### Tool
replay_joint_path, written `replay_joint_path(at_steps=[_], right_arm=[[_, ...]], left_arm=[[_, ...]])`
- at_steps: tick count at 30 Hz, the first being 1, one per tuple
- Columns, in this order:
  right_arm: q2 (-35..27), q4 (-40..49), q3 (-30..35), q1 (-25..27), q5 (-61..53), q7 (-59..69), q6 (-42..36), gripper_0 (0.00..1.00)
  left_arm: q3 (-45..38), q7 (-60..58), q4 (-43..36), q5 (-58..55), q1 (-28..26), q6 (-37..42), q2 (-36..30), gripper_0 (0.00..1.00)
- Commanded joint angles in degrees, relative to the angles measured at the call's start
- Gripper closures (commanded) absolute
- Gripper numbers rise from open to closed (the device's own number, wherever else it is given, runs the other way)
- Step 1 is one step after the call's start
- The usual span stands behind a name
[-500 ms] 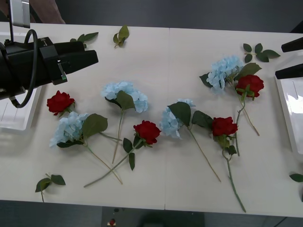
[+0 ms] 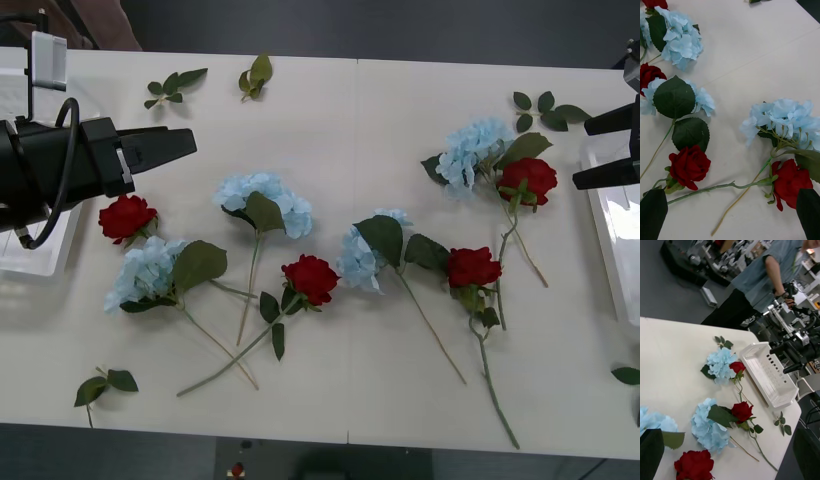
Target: Put the red flowers into the right box and the blue flowers into the left box
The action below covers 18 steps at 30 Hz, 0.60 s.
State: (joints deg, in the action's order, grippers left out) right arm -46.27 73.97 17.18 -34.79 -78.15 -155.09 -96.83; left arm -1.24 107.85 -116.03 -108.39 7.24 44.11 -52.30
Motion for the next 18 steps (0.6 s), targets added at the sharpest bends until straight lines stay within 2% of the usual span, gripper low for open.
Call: replay_joint_path(at_steps=[1, 11, 18], right_arm=[[-0.93, 0.82, 0.13, -0.89, 0.28, 0.09, 0.41, 0.00], [-1.37, 3.63, -2.77, -0.98, 5.90, 0.67, 0.85, 0.00], [-1.37, 7.94, -7.34, -0.89, 11.88, 23.79, 2.96, 0.00]], left_arm=[[-1.74, -9.77, -0.60, 4.77, 1.55, -0.70, -2.72, 0.00], [-5.08, -29.01, -0.25, 15.84, 1.11, 3.00, -5.62, 0.00], [-7.11, -44.22, -0.16, 19.97, 1.02, 8.09, -7.46, 0.00]])
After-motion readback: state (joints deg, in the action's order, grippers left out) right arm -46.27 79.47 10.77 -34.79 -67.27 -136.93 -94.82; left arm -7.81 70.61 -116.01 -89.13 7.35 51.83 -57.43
